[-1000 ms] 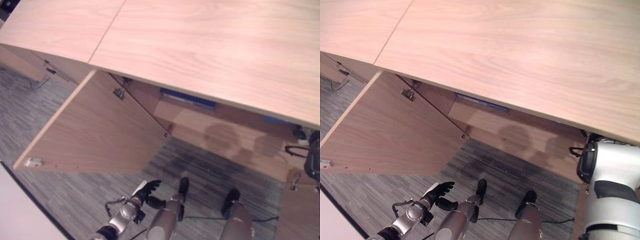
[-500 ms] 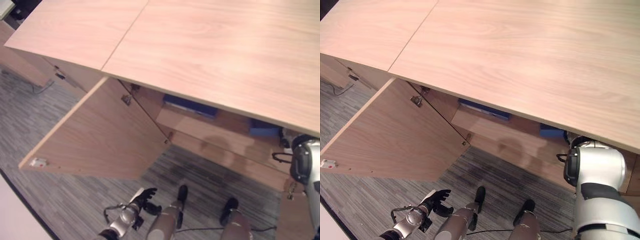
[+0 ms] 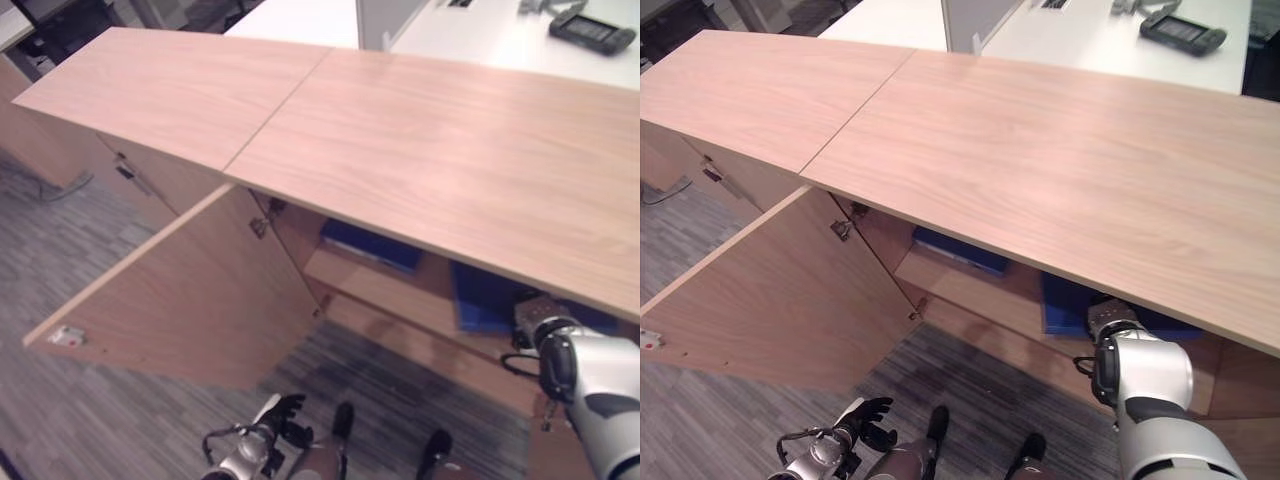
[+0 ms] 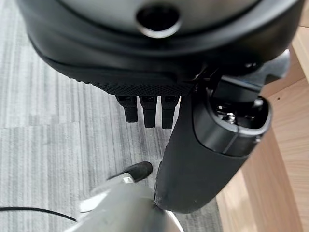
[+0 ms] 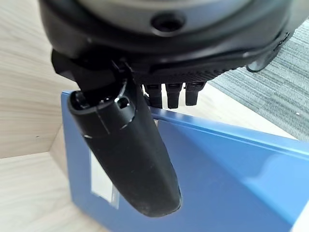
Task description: Put the empty folder in the office cabinet
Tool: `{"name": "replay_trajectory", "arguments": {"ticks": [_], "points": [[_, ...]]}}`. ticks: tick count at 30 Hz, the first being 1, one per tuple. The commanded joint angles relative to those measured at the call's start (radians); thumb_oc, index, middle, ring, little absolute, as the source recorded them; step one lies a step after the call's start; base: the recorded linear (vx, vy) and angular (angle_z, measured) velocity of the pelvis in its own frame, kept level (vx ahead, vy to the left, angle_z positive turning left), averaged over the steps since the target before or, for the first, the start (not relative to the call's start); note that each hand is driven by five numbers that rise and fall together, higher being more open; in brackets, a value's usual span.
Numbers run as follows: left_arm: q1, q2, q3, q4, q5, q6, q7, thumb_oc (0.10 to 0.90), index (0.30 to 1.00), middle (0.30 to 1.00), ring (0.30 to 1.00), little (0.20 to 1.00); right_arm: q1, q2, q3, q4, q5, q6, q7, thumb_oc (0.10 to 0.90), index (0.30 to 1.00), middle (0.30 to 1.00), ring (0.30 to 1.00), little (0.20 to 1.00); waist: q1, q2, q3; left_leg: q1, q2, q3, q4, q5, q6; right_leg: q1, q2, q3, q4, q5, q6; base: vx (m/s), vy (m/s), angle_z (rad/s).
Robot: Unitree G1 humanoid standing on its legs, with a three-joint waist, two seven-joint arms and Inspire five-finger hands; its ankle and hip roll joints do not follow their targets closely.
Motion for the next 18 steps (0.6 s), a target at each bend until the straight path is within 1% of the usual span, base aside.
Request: {"name": "replay_trajectory", "arguments": {"ticks": [1,3,4,7,10,13,14,17,18], "points": [[-0.016,-0.024,-0.005,0.081,-0.001,-0.001,0.02,0.8,0.9,0.9,0.9,0.9,-0.03,0.013,-0.036,-0.067,0.028,-0.099,0.018,0.8,0.9,0.9,0.9,0.9,0.011,-0.05,-0.047,0.089,0.055,0.035,-0.051,-0.128,-0.049,0.094,-0.034,0.081,-0.042,-0.066,0.111,0.07,-0.008,-0.2],[-0.014,-0.024,-0.004,0.083,0.0,-0.002,0.021,0.8,0.9,0.9,0.9,0.9,-0.027,0.017,-0.036,-0.069,0.029,-0.1,0.017,0.8,0.9,0.9,0.9,0.9,0.011,-0.05,-0.048,0.094,0.056,0.037,-0.055,-0.127,-0.049,0.097,-0.033,0.083,-0.045,-0.065,0.111,0.05,-0.005,-0.18],[-0.011,-0.033,0.001,0.098,0.003,0.004,0.022,0.8,0.9,0.9,0.9,0.9,-0.015,0.035,-0.045,-0.079,0.052,-0.117,0.026,0.8,0.9,0.9,0.9,0.9,0.007,-0.058,-0.058,0.106,0.06,0.04,-0.058,-0.129,-0.048,0.104,-0.029,0.087,-0.046,-0.064,0.111,0.05,-0.006,-0.21],[-0.006,-0.038,0.011,0.109,0.006,0.006,0.022,0.8,0.9,0.9,0.9,0.9,0.007,0.063,-0.051,-0.108,0.079,-0.136,0.044,0.8,0.9,0.9,0.9,0.9,0.006,-0.067,-0.065,0.122,0.063,0.046,-0.062,-0.132,-0.047,0.115,-0.025,0.092,-0.046,-0.066,0.111,0.06,-0.009,-0.1],[-0.012,-0.051,0.034,0.122,-0.001,0.016,0.021,0.8,0.9,0.9,0.9,0.9,0.054,0.132,-0.057,-0.165,0.117,-0.176,0.08,0.8,0.9,0.9,0.9,0.9,-0.009,-0.077,-0.083,0.152,0.071,0.055,-0.07,-0.139,-0.046,0.123,-0.019,0.104,-0.038,-0.073,0.11,0.09,-0.003,-0.07],[-0.018,-0.056,0.037,0.131,-0.004,0.024,0.02,0.8,0.9,0.9,0.9,0.9,0.081,0.177,-0.047,-0.197,0.116,-0.193,0.09,0.8,0.9,0.9,0.9,0.9,-0.02,-0.08,-0.092,0.164,0.077,0.062,-0.071,-0.142,-0.047,0.122,-0.015,0.112,-0.035,-0.074,0.109,0.07,0.002,-0.16],[-0.028,-0.064,0.04,0.137,-0.011,0.032,0.023,0.8,0.9,0.9,0.9,0.9,0.098,0.211,-0.032,-0.224,0.113,-0.2,0.101,0.8,0.9,0.9,0.9,0.9,-0.029,-0.082,-0.1,0.173,0.078,0.067,-0.072,-0.145,-0.046,0.125,-0.012,0.118,-0.036,-0.074,0.108,0.06,0.0,-0.16],[-0.048,-0.076,0.047,0.146,-0.024,0.041,0.032,0.8,0.9,0.9,0.9,0.9,0.112,0.237,-0.005,-0.275,0.085,-0.214,0.103,0.8,0.9,0.9,0.9,0.9,-0.044,-0.084,-0.11,0.179,0.08,0.07,-0.072,-0.148,-0.047,0.127,-0.01,0.125,-0.037,-0.073,0.107,0.07,-0.006,-0.08],[-0.055,-0.077,0.052,0.149,-0.031,0.044,0.041,0.8,0.9,0.9,0.9,0.9,0.101,0.226,0.001,-0.296,0.065,-0.226,0.09,0.8,0.9,0.9,0.9,0.9,-0.051,-0.085,-0.114,0.181,0.079,0.074,-0.073,-0.149,-0.046,0.128,-0.009,0.13,-0.04,-0.072,0.106,0.04,-0.003,-0.02]]}}
